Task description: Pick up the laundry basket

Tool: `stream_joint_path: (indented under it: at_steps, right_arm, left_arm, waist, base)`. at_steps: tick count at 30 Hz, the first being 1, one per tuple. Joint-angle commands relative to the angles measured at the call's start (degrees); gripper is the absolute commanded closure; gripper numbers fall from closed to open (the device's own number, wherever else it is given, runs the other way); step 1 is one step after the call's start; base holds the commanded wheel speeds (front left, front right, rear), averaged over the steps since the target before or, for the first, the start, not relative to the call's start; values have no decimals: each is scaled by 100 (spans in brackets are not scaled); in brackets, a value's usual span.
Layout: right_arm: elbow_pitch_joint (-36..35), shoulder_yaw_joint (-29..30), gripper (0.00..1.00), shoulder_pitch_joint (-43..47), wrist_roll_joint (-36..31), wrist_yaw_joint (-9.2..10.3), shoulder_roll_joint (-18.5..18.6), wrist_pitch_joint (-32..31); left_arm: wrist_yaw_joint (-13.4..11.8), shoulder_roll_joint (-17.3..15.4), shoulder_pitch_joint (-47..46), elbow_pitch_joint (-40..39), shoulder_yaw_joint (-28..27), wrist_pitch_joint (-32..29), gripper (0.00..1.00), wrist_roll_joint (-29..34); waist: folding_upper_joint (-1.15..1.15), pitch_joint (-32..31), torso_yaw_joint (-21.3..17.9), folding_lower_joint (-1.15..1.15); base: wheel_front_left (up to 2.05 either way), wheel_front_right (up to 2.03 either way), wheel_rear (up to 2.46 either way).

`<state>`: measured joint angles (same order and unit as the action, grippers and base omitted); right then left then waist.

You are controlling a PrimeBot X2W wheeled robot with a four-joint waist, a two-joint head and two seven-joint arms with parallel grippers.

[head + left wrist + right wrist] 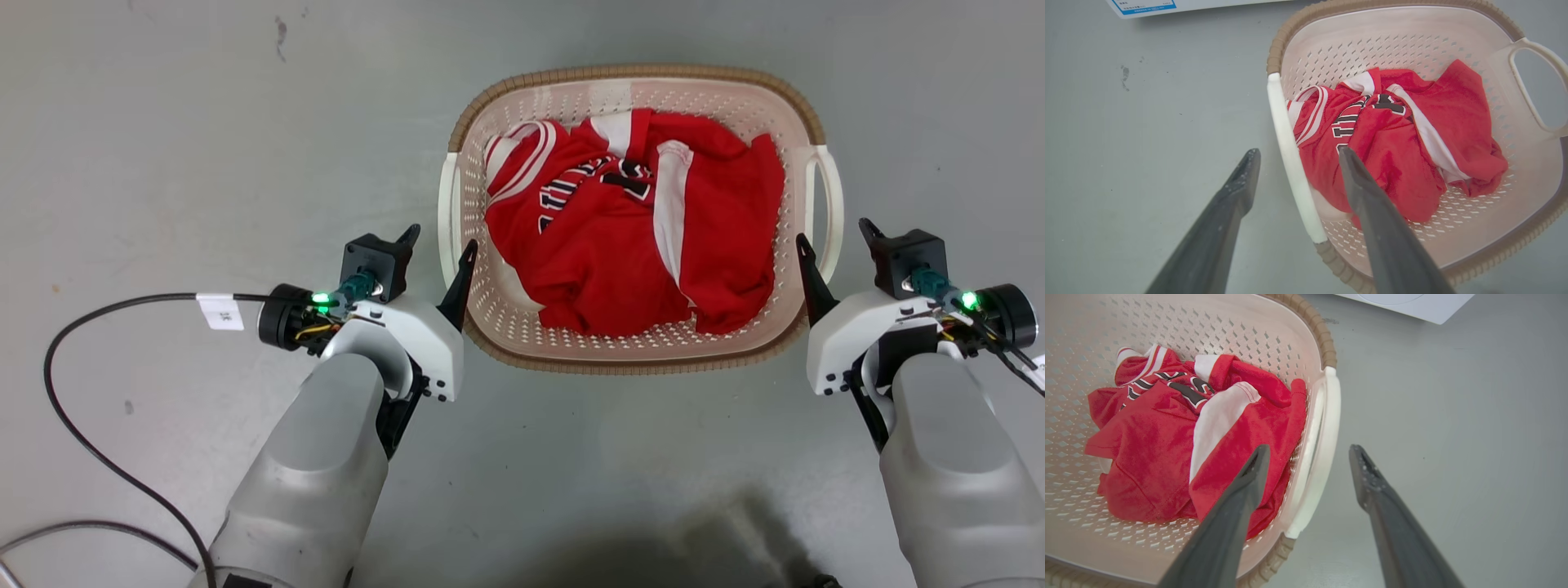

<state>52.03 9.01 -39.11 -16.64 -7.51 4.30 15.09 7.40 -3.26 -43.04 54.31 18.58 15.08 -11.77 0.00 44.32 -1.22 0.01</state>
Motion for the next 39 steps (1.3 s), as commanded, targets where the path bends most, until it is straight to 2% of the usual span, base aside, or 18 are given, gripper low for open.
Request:
stream_joint_path:
  at_steps: [1, 18, 19, 20, 31, 39]
  right_arm:
    - [37, 16, 0, -102, -6, 4, 18, 13]
    - [753, 240, 0, -766, -359, 4, -62, 13]
    - [737, 219, 71, -793, -364, 4, -68, 13]
    - [753, 187, 100, -806, -365, 4, -72, 13]
    - [1000, -33, 100, -908, -269, 3, -129, 10]
    - [1267, -179, 100, -792, -249, 2, -144, 12]
  left_arm:
    - [4, -24, -82, 15, 15, 14, 0, -13]
    - [4, -29, -609, 348, 390, 14, 0, -145]
    - [5, -27, -638, 376, 412, 14, 83, -146]
    - [5, -23, -652, 418, 450, 14, 100, -175]
    - [6, -1, -753, 565, 748, 29, 100, -362]
    - [10, 48, -571, 756, 1009, 29, 100, -692]
  waist:
    - [0, 75, 6, -1]
    - [0, 604, 35, -1]
    - [0, 613, 35, -1]
    - [0, 619, 32, -1]
    - [0, 564, 25, -1]
    - [0, 63, 55, -1]
  base:
    - [0, 0, 0]
    - [0, 0, 0]
    - [0, 0, 0]
    - [0, 0, 0]
    - [0, 0, 0]
    - [0, 0, 0]
